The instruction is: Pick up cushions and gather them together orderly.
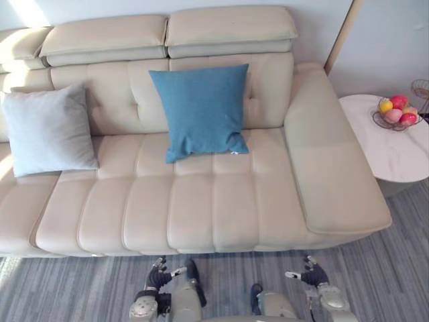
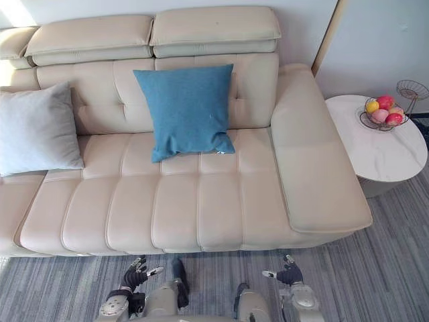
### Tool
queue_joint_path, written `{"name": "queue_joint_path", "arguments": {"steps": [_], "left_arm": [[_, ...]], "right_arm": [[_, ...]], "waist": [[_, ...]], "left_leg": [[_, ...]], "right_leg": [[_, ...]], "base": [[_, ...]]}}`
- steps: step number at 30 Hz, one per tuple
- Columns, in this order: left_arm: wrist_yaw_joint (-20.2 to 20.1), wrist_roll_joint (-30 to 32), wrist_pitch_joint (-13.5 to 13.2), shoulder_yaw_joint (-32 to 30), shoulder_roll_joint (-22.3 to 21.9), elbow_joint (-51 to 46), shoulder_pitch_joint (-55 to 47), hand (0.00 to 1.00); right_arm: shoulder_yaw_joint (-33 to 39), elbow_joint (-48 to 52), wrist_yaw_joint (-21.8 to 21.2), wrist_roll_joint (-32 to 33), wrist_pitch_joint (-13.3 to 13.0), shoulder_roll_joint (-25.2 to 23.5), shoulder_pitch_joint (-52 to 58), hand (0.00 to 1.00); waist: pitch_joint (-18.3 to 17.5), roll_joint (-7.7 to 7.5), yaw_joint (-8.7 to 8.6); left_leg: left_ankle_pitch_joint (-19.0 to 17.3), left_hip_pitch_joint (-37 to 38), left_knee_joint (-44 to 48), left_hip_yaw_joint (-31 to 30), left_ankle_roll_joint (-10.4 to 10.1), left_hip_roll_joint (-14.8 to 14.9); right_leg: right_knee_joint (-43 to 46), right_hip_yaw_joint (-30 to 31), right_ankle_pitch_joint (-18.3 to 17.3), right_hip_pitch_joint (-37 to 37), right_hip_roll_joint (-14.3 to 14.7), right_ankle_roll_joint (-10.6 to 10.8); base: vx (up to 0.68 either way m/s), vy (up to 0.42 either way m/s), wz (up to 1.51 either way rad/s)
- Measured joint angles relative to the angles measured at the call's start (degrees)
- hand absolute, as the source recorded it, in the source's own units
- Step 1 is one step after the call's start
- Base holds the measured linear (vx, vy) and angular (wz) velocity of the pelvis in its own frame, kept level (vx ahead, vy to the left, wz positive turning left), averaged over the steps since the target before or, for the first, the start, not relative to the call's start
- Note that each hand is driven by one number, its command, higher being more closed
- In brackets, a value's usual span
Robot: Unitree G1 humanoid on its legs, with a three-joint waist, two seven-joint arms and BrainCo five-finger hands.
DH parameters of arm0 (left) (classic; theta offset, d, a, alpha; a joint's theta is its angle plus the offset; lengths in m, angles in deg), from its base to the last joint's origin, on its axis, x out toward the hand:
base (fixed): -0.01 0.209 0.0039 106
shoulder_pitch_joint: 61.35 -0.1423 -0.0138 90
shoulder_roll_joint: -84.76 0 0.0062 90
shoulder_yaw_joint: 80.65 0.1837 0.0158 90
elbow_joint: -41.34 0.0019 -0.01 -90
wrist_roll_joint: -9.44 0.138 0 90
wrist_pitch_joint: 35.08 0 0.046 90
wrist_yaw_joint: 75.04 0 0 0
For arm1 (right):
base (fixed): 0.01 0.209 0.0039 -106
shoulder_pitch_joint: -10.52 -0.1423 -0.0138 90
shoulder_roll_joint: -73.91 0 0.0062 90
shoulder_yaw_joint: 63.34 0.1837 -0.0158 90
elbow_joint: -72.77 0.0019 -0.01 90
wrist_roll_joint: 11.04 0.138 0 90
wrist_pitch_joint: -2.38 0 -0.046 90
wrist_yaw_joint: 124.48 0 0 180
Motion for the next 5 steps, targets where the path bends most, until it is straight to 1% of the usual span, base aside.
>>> {"name": "queue_joint_path", "arguments": {"steps": [1, 2, 3, 4, 5], "left_arm": [[0.03, -0.01, -0.08, -0.1, 0.1, -0.07, 0.04, 0.0], [0.03, 0.0, -0.09, -0.2, 0.26, -0.09, 0.05, 0.0], [0.0, 0.0, -0.08, -0.4, 0.41, -0.1, 0.14, 0.0], [0.0, 0.06, 0.03, -0.53, 0.8, 0.02, 0.42, 0.0], [0.0, 0.07, 0.03, -0.51, 0.92, 0.06, 0.63, 0.0]], "right_arm": [[0.69, -0.03, -0.02, 0.0, 0.03, 0.41, 0.46, 0.0], [1.02, -0.18, -0.02, -0.05, 0.12, 0.49, 0.59, 0.0], [1.92, -0.3, -0.06, -0.05, 0.22, 0.29, 0.85, 0.0], [2.45, -0.36, -0.19, -0.07, 0.47, -0.43, 1.07, 0.0], [3.05, -0.37, -0.26, -0.07, 0.51, -0.68, 1.44, 0.0]], "waist": [[-0.27, 0.47, -0.31], [-0.38, 0.67, -0.43], [-1.04, 1.68, -0.74], [-1.21, 0.7, -1.13], [-1.54, 0.51, -1.18]], "left_leg": [[-4.23, 2.75, 0.42, -0.44, 0.55, -1.23], [-5.93, 4.76, -1.52, -0.81, 0.76, -1.8], [-6.08, 7.39, -7.82, -1.24, 0.89, -2.8], [-3.56, 8.08, -11.0, -1.07, 1.19, -4.05], [-2.61, 8.71, -13.34, -1.02, 1.58, -4.61]], "right_leg": [[-1.31, 0.01, 1.04, 0.07, -0.23, 0.51], [-2.2, 0.01, 1.78, 0.07, -0.23, 0.8], [-3.38, -0.01, 2.76, 0.1, 0.02, 1.75], [-4.76, -0.06, 3.86, 0.08, -0.69, 2.9], [-6.57, -0.39, 5.39, 0.54, -0.79, 3.11]], "base": [[-0.12, 0.06, 0.07], [-0.09, 0.112, 0.03], [-0.03, 0.099, 0.03], [-0.03, 0.091, 0.05], [-0.03, 0.035, 0.05]]}}
